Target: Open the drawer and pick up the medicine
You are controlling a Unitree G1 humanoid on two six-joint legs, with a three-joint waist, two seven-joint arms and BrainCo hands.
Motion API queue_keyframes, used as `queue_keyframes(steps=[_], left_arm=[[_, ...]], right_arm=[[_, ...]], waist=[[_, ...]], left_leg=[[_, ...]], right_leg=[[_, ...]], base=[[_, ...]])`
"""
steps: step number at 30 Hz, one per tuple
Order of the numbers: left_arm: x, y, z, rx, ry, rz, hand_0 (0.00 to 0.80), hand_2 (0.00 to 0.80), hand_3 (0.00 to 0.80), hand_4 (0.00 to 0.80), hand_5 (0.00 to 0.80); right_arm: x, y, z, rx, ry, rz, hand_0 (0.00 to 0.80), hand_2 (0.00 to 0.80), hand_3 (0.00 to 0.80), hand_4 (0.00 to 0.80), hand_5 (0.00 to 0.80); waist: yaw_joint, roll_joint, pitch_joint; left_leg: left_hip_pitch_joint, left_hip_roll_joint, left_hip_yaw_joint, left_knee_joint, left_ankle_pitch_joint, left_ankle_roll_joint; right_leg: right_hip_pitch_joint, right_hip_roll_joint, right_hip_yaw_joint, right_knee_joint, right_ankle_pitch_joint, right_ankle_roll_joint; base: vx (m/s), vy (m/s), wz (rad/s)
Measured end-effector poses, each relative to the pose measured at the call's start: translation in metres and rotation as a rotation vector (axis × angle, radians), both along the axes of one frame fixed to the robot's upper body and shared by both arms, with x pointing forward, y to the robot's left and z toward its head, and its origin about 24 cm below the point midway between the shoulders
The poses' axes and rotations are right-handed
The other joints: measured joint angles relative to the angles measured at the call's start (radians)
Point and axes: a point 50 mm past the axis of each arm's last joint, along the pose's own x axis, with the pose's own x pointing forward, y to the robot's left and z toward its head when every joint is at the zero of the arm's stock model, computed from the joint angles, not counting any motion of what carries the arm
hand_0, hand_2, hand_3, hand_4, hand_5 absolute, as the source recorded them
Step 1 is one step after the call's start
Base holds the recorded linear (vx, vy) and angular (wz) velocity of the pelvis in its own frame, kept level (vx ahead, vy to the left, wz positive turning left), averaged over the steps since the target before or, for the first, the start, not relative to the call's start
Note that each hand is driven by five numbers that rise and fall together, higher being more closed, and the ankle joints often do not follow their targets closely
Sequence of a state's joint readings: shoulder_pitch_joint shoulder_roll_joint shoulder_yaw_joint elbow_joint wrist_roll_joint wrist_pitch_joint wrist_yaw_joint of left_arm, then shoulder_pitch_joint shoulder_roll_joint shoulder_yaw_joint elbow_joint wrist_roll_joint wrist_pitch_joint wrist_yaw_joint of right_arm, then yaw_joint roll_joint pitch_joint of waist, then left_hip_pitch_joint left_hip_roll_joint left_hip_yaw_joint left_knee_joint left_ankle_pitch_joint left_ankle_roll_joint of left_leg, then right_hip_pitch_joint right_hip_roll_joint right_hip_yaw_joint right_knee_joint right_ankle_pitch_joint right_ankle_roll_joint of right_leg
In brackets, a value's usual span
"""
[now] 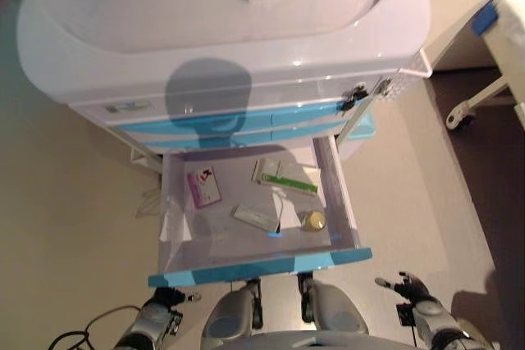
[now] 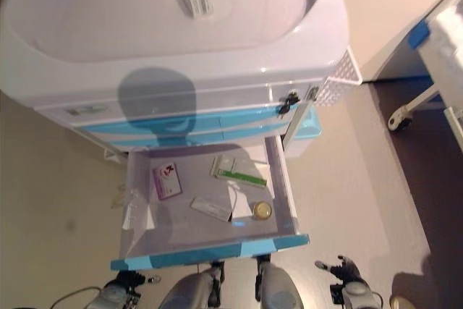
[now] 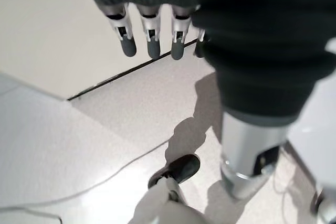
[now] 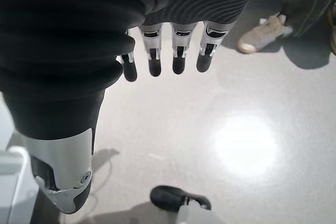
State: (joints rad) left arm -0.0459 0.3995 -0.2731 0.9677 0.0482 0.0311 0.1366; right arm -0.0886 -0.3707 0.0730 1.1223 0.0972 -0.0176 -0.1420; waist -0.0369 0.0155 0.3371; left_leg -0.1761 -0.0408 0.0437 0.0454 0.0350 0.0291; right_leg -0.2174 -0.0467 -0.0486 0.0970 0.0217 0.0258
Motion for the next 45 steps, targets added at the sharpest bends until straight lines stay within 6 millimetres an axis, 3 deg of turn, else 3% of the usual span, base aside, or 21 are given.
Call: queue_keyframes(steps=[4,7,15,25,30,33,37,45], left_arm=[[0.032,0.007,0.032,0.03,-0.157,-0.127,0.0,0.0,0.0,0.0,0.0],[0.038,0.007,0.04,0.02,-0.18,-0.159,0.0,0.0,0.0,0.0,0.0],[0.069,0.01,0.089,0.013,-0.332,-0.294,0.0,0.0,0.0,0.0,0.0],[0.089,0.01,0.114,-0.039,-0.392,-0.313,0.0,0.0,0.0,0.0,0.0],[0.09,0.005,0.104,-0.087,-0.398,-0.244,0.0,0.0,0.0,0.0,0.0],[0.078,-0.005,0.071,-0.139,-0.346,-0.107,0.0,0.0,0.0,0.0,0.0],[0.061,-0.012,0.046,-0.112,-0.265,-0.048,0.0,0.0,0.0,0.0,0.0],[0.047,0.009,0.038,0.011,-0.233,0.055,0.0,0.0,0.0,0.0,0.0]], right_arm=[[0.012,-0.007,0.009,-0.037,-0.026,0.041,0.0,0.0,0.0,0.0,0.0],[0.017,-0.01,0.012,-0.05,-0.035,0.05,0.0,0.0,0.0,0.0,0.0],[0.027,-0.005,0.015,-0.038,-0.052,0.102,0.0,0.0,0.0,0.0,0.0],[0.027,-0.003,0.014,-0.023,-0.041,0.118,0.0,0.0,0.0,0.0,0.0],[0.026,-0.002,0.013,-0.021,-0.032,0.114,0.0,0.0,0.0,0.0,0.0],[0.029,0.001,0.013,-0.015,-0.039,0.114,0.0,0.0,0.0,0.0,0.0],[0.028,0.002,0.012,-0.023,-0.036,0.104,0.0,0.0,0.0,0.0,0.0],[0.032,0.002,0.014,-0.042,-0.056,0.095,0.0,0.0,0.0,0.0,0.0]], waist=[[0.004,-0.003,0.048],[0.003,-0.002,0.061],[0.027,0.0,0.066],[0.026,-0.001,0.067],[0.026,-0.001,0.067],[0.024,-0.001,0.067],[0.025,-0.003,0.066],[0.026,-0.003,0.066]], left_leg=[[-0.112,-0.021,-0.025,0.095,-0.018,0.003],[-0.147,-0.028,-0.027,0.139,-0.029,0.005],[-0.284,-0.04,-0.043,0.309,-0.09,0.009],[-0.342,-0.044,-0.03,0.361,-0.107,0.023],[-0.337,-0.045,-0.018,0.349,-0.103,0.028],[-0.332,-0.045,-0.018,0.332,-0.099,0.032],[-0.306,-0.044,-0.018,0.313,-0.097,0.033],[-0.304,-0.045,-0.02,0.296,-0.094,0.033]], right_leg=[[-0.135,-0.028,-0.015,0.164,-0.068,0.001],[-0.174,-0.04,-0.015,0.221,-0.09,0.001],[-0.295,-0.056,-0.017,0.377,-0.152,-0.01],[-0.345,-0.06,-0.001,0.402,-0.152,0.001],[-0.341,-0.061,0.007,0.387,-0.14,0.01],[-0.336,-0.061,0.007,0.367,-0.13,0.011],[-0.309,-0.06,0.004,0.347,-0.126,0.01],[-0.307,-0.061,-0.004,0.332,-0.124,0.012]], base=[[-0.062,-0.001,0.24],[-0.037,0.01,0.1],[-0.019,0.003,0.08],[0.007,0.003,-0.02],[0.008,-0.001,-0.05],[0.0,0.0,0.0],[0.003,-0.001,-0.01],[0.0,0.0,0.0]])
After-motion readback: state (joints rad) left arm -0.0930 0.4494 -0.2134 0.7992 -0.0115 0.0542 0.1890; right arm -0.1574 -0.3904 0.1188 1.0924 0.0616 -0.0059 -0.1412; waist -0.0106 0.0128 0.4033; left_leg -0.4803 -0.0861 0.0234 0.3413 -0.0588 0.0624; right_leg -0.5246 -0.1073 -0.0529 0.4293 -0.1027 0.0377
